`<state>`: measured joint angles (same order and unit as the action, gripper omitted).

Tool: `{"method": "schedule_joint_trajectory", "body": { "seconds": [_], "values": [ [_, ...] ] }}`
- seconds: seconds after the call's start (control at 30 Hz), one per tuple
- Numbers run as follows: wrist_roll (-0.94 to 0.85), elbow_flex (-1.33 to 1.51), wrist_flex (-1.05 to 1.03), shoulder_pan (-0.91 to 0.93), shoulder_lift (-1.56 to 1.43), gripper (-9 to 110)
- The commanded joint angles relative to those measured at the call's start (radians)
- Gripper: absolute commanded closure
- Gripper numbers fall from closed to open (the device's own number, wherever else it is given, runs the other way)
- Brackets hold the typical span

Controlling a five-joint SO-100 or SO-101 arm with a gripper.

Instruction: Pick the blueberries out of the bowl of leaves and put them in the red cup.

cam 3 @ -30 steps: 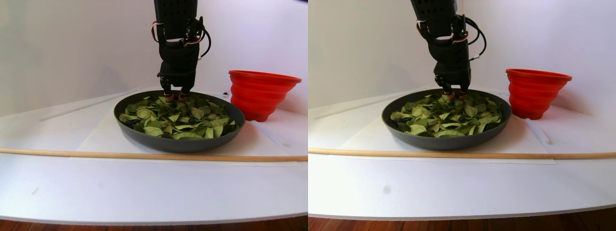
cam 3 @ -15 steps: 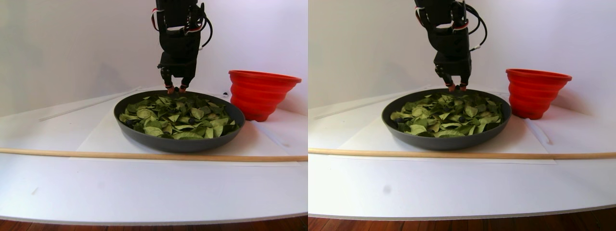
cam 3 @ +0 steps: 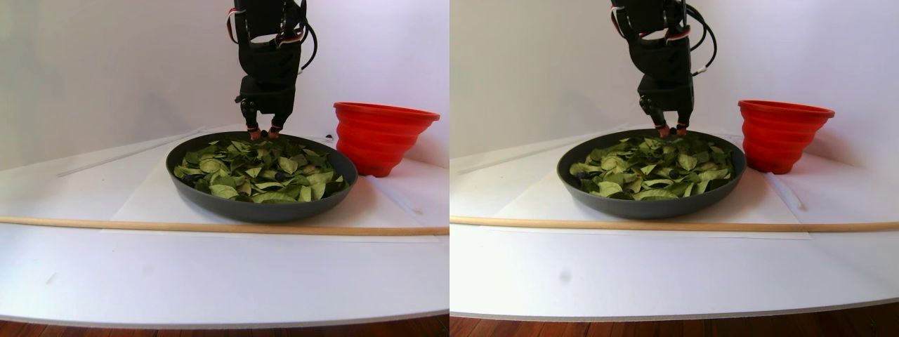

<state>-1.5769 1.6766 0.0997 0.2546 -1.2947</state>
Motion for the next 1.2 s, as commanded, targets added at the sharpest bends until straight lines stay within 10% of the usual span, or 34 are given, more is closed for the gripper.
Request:
{"method": "schedule_joint_trajectory", "body": {
  "seconds": [0.0, 1.17],
  "values": [
    [-0.009, -0.006, -0.006, 0.034, -0.195, 92],
    [-0.043, 0.101, -0.153, 0.16, -0.417, 92]
  ]
}}
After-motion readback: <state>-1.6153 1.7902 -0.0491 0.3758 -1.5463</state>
